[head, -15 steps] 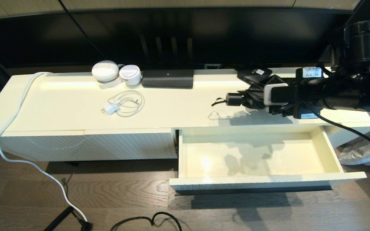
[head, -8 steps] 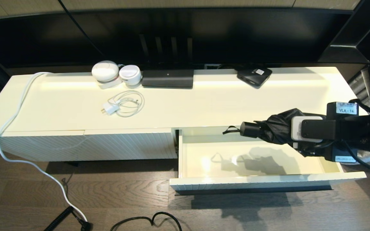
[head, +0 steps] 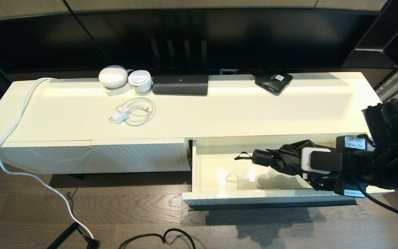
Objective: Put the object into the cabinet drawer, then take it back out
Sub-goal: Put the umbrella in the drawer
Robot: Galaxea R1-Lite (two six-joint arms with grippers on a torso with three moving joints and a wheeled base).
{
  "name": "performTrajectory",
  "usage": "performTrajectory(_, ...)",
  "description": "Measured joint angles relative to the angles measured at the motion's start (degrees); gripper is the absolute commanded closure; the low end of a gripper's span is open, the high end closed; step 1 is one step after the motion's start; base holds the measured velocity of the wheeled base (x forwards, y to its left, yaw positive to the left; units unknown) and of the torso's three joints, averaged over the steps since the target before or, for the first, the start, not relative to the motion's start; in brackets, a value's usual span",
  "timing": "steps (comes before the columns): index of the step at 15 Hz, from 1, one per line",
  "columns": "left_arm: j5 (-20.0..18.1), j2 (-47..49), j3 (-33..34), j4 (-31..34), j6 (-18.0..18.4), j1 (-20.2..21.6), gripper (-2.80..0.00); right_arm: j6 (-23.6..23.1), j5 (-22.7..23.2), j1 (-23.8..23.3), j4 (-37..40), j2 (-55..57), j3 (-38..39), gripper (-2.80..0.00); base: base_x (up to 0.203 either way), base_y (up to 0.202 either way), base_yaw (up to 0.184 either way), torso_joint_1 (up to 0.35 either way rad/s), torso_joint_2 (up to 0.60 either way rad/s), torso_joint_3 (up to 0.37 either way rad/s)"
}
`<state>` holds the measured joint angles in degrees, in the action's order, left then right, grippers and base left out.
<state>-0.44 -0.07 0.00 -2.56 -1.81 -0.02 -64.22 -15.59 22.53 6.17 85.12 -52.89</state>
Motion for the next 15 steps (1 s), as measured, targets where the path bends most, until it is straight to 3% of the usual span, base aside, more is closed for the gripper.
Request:
performTrajectory(12,-0.01,0.0,0.0,-0.05,0.01,0.05,0.0,-2.49,2.04,-1.91,-8.37,15.24,-2.98,0.0,0.0,0.0,0.0,0.0,0.0,0.0)
performTrajectory(13,-0.02,0.0,0.0,-0.02,-0.01,0.05,0.0,-2.49,2.1,-1.91,-9.47,16.12,-3.09,-2.8,0.0,0.0,0.0,0.0,0.0,0.0)
performTrajectory(15,-0.01,0.0,0.0,-0.05,0.0,0.05,0.0,-2.74,2.19,-1.89,-11.11,17.28,-3.51,-2.8,0.0,0.0,0.0,0.0,0.0,0.0)
